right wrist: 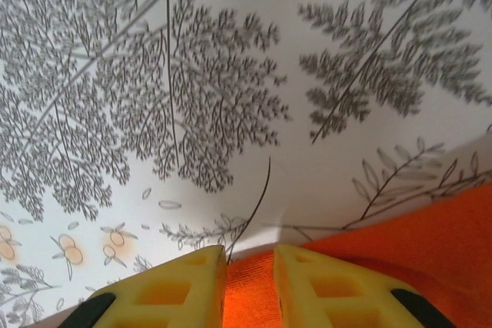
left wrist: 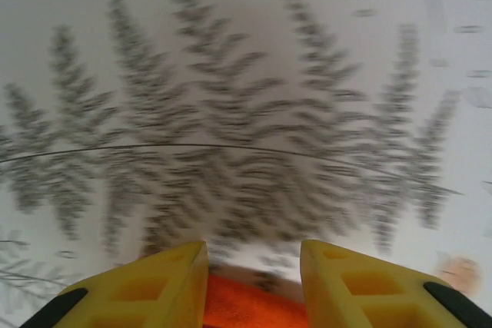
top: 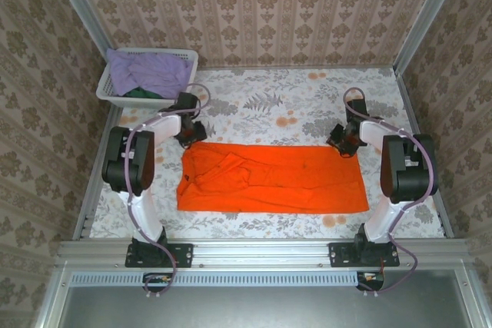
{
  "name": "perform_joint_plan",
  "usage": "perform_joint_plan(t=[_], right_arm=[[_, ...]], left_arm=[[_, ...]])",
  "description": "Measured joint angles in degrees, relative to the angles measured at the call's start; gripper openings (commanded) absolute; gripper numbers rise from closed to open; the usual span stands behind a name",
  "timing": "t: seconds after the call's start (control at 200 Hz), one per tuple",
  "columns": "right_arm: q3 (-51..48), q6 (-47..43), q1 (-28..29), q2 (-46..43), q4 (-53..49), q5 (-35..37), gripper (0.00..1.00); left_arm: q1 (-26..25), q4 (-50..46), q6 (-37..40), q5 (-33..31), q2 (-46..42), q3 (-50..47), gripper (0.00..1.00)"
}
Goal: Fold and stack the t-shirts
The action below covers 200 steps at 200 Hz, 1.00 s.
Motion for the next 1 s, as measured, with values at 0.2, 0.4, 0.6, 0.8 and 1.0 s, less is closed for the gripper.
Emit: perform_joint_plan(t=[0.2, 0.4, 0.6, 0.8, 1.0], right_arm=[[1.1, 1.7, -2.4, 1.0, 0.1, -1.3, 0.3], [0.8, 3.3, -3.7, 1.0, 1.2, -3.4, 0.38], [-3.0, 4.5, -4.9, -2.4, 4.1, -3.0, 0.44], [-7.8, 4.6, -5.6, -13.2, 4.3, 1.7, 0.47], [-7.8, 5.0, -5.9, -15.6, 4.0, 4.5, 0.31]], left_arm=[[2.9, 6.2, -2.6, 2.5, -2.8, -5.0, 0.3], [5.7, 8.5, -4.6, 2.8, -5.7, -8.8, 0.36], [5.8, 7.0, -4.2, -0.7, -9.3, -8.8, 0.47], [-0.9, 4.9, -1.9, -4.6, -15.7, -7.4, 0.46], [-10.6, 4.3, 0.7, -5.1, -14.5, -2.9, 0.38]])
